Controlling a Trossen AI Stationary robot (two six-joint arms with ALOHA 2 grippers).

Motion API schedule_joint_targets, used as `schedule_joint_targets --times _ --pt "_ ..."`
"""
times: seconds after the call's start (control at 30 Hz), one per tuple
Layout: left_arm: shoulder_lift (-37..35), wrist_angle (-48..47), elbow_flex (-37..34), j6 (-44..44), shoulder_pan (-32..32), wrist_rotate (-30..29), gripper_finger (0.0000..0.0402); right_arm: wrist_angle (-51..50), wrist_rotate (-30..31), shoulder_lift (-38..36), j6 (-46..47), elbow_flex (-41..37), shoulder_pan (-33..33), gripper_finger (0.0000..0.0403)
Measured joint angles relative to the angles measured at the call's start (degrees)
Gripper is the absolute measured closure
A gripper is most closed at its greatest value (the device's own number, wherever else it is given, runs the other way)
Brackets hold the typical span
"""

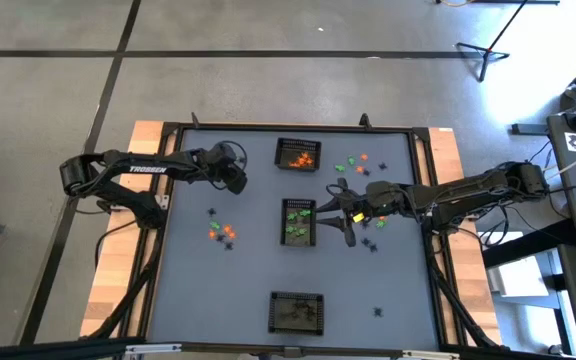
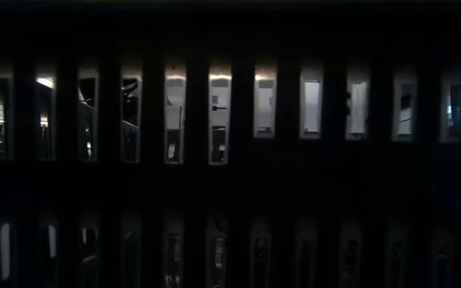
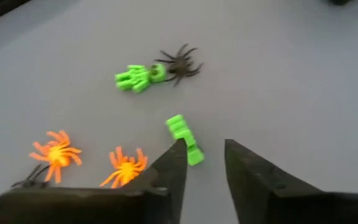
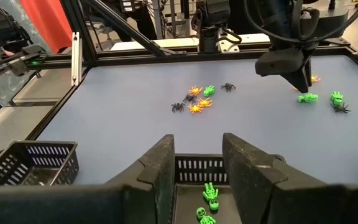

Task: Sort Halloween decoration
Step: Put the green skeleton toy into the center black bin

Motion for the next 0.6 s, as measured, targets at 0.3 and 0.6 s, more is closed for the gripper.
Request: schedule_joint_targets --times 0.3,0.6 --pt "1.46 0.31 0.11 -2.60 0.07 -2.52 0.0253 0.27 0.00 0.00 -0.02 0.00 0.04 0.0269" --pt "11.03 6.09 0.35 -4.79 0.00 -3.83 0.0254 1.18 0.00 0.00 -0.01 0.00 0.04 0.0269"
